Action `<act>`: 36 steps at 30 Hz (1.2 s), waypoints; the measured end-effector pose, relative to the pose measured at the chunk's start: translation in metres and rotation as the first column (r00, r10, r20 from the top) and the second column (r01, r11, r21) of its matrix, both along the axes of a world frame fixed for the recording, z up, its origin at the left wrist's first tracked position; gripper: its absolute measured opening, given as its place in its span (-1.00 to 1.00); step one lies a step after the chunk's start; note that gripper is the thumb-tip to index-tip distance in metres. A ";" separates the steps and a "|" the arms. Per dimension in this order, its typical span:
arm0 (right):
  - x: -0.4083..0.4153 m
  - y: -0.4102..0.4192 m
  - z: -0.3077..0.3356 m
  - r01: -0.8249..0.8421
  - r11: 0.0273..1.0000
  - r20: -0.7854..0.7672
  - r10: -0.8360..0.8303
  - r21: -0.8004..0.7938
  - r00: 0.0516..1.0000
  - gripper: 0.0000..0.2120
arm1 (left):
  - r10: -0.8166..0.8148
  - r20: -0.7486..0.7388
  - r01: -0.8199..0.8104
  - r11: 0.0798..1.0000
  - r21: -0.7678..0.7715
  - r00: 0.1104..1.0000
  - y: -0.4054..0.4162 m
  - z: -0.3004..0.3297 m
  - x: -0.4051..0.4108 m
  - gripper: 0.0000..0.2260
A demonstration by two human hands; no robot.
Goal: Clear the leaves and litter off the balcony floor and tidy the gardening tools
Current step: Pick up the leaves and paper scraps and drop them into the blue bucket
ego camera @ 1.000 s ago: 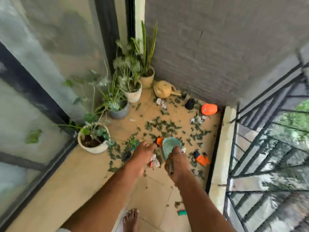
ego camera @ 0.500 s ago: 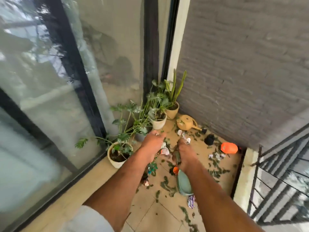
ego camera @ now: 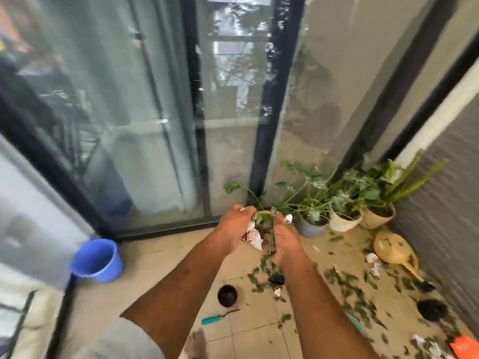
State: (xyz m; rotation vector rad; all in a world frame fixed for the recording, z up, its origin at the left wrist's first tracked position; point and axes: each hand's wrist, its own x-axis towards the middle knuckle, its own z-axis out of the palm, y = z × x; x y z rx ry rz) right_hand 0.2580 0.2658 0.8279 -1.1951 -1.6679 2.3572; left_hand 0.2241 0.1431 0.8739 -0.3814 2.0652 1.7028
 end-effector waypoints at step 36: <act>-0.169 -0.572 -0.018 -0.682 0.728 0.124 0.685 -0.072 0.718 -0.68 | 0.772 0.114 -0.779 0.609 0.148 0.625 -0.562 -0.064 -0.079 -0.87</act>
